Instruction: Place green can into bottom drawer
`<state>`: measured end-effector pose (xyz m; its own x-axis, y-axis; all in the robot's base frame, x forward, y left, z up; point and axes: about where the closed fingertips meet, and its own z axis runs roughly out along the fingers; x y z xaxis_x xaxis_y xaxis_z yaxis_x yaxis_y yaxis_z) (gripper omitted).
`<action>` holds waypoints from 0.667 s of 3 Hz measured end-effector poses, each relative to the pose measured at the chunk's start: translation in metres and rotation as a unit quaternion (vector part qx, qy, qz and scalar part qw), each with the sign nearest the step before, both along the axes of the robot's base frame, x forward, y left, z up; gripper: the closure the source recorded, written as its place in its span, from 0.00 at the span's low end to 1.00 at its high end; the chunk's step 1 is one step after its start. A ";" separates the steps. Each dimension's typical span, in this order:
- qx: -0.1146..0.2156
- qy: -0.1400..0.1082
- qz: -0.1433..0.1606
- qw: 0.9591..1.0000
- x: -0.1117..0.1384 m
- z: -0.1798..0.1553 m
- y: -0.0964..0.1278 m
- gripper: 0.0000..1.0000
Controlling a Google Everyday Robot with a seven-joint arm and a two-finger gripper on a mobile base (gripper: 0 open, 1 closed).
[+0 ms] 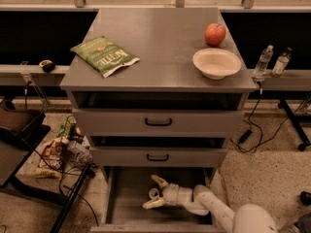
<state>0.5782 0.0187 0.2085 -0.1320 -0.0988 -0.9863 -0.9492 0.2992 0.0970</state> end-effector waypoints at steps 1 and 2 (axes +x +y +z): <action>0.000 0.000 0.000 1.000 0.000 0.000 0.000 0.00; 0.002 -0.007 0.005 1.000 -0.009 0.012 -0.001 0.00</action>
Offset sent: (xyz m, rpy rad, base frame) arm -0.0219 -0.0089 0.0290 0.0074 -0.0381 0.0156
